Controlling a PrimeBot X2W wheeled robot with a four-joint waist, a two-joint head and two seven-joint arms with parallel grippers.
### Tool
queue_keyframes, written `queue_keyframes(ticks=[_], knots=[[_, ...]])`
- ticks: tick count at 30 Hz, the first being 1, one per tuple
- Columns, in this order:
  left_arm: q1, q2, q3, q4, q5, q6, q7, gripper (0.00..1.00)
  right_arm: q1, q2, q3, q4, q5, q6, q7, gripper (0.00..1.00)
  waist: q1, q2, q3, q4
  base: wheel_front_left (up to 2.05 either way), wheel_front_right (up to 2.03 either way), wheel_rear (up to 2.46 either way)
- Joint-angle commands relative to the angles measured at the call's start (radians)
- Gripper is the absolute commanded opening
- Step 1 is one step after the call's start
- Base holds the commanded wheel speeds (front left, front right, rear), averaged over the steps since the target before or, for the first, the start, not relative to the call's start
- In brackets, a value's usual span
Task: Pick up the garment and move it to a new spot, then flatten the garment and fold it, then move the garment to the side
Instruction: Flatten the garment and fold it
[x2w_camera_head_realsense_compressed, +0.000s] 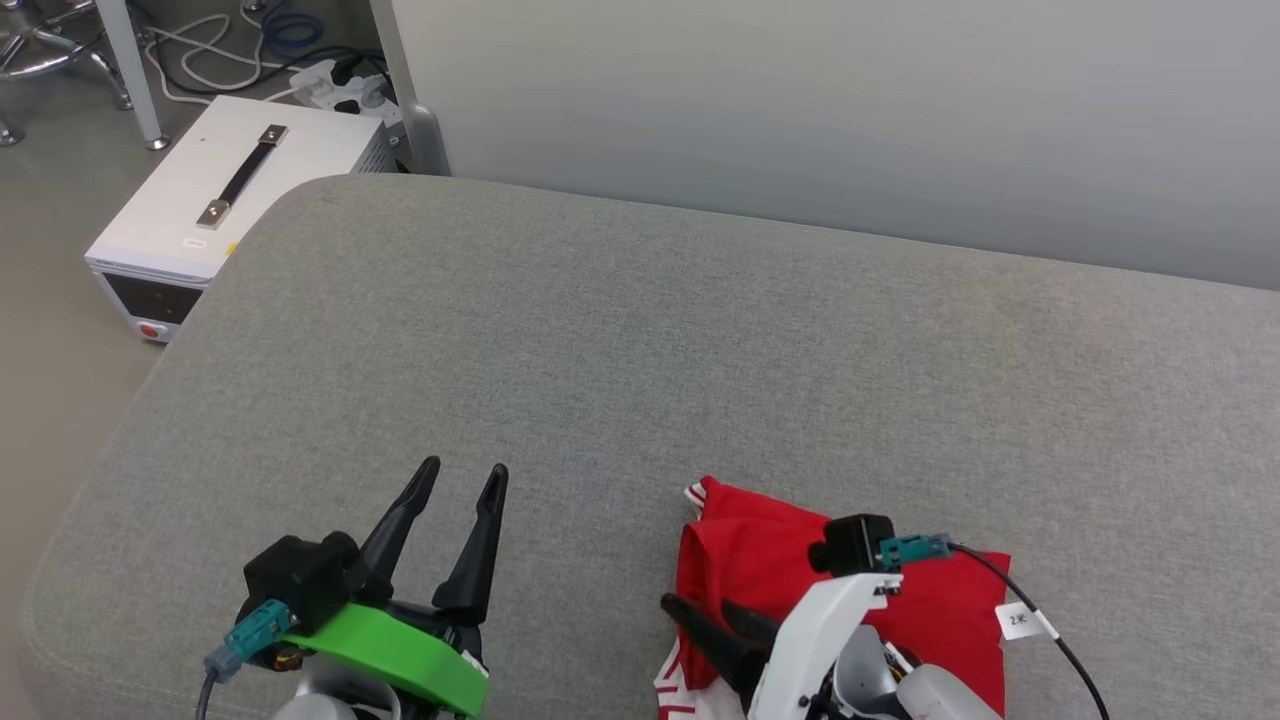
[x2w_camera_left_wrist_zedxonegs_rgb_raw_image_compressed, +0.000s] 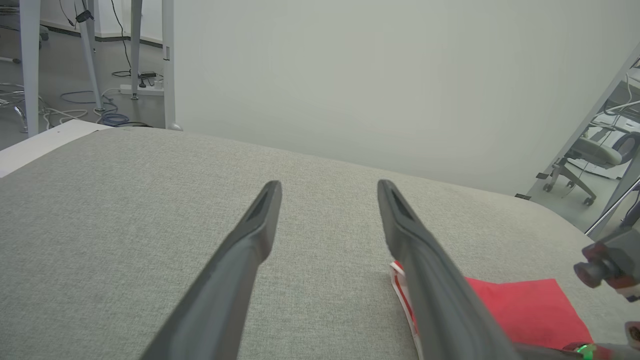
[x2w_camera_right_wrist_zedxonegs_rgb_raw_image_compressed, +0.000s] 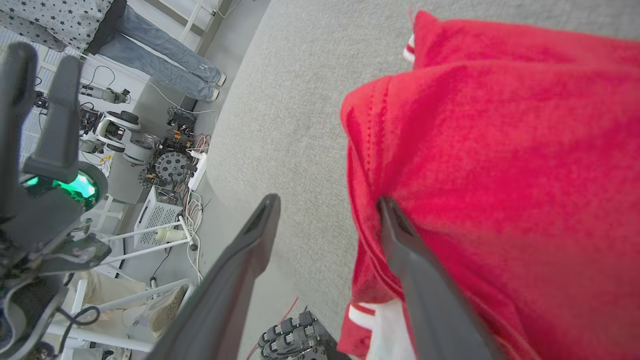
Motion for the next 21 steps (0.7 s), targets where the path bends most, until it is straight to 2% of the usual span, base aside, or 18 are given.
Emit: queue_keyframes(ticks=[1, 6, 10, 13, 16, 21], knots=[[0.0, 0.001, 0.006, 0.005, -0.006, -0.003, -0.006, 1.0, -0.015, -0.003, 0.017, -0.01, 0.017, -0.001, -0.01, 1.0, 0.0, 0.0, -0.004, -0.003, 0.0, 0.0, 0.0], [0.003, 0.0, 0.006, 0.008, -0.006, -0.003, -0.006, 1.0, -0.018, -0.003, 0.06, -0.025, 0.057, -0.001, -0.019, 1.0, 0.0, 0.0, -0.015, -0.013, 0.0, 0.0, 0.0], [0.007, -0.001, 0.003, 0.009, -0.005, -0.003, -0.006, 1.0, -0.038, -0.003, 0.056, -0.045, 0.04, -0.001, -0.04, 1.0, 0.0, 0.0, -0.029, -0.029, 0.0, 0.0, 0.0], [0.014, -0.001, 0.003, 0.009, -0.005, -0.003, -0.006, 1.0, -0.068, -0.003, 0.029, -0.056, -0.058, -0.001, -0.056, 1.0, 0.0, 0.0, -0.039, -0.045, 0.0, 0.0, 0.0], [0.021, 0.0, 0.002, 0.006, -0.003, -0.003, -0.006, 1.0, -0.098, -0.013, -0.022, -0.084, -0.208, -0.001, -0.069, 1.0, 0.0, 0.0, -0.048, -0.062, 0.0, 0.0, 0.0], [0.026, -0.001, -0.002, -0.001, -0.002, -0.003, -0.006, 1.0, -0.123, -0.096, -0.078, -0.18, -0.421, -0.001, -0.106, 1.0, 0.0, 0.0, -0.056, -0.091, 0.0, 0.0, 0.0]])
